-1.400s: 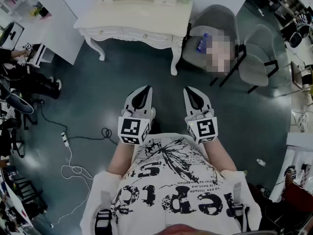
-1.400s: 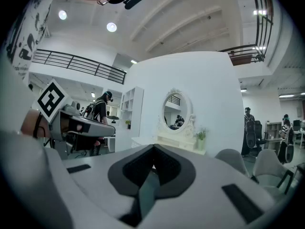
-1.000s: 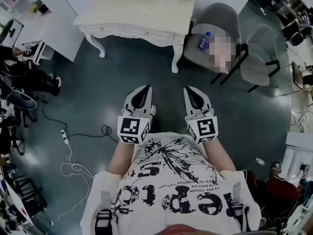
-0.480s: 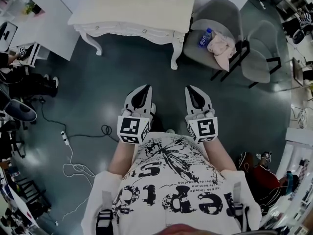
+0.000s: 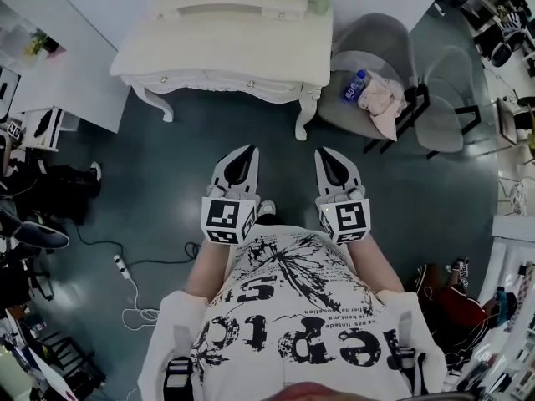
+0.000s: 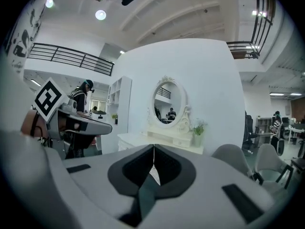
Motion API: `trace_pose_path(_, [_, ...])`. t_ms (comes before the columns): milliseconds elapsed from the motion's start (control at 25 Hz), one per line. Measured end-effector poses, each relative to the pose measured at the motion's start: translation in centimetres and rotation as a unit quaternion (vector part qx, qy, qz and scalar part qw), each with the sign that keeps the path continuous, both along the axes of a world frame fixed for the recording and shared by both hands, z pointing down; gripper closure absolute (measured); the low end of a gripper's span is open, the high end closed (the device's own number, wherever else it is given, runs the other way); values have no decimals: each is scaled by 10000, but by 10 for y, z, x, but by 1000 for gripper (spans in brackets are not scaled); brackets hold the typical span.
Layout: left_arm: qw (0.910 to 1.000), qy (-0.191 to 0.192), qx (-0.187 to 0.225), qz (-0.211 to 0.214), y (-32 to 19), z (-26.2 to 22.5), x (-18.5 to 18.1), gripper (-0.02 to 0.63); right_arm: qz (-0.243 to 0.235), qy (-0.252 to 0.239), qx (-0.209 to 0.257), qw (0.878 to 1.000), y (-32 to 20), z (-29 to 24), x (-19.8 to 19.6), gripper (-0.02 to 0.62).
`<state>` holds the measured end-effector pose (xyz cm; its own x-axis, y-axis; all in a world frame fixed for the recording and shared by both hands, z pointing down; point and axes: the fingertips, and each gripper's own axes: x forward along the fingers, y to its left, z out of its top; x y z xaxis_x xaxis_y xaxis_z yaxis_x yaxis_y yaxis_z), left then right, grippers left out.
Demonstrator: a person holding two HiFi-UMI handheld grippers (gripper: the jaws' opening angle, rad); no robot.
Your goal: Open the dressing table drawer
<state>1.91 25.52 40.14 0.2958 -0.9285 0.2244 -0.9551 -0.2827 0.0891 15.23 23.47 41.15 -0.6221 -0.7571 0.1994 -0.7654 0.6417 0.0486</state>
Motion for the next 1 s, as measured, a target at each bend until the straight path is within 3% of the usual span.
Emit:
trace_pose_path(440, [9997,-46,-110,233,-77,-1,-70,592,228,-34,-185,9996,-76,9,-70,577])
trace_pose_path(680, [9996,-76,-239,164,-123,13,-77,592,106,31,-293,9995,-127,24,-78,577])
trace_pose_path(1000, [9995,-168,-209,-137,-225,7,-76,592,-217,-15,-195,9996,-245,17,-78,577])
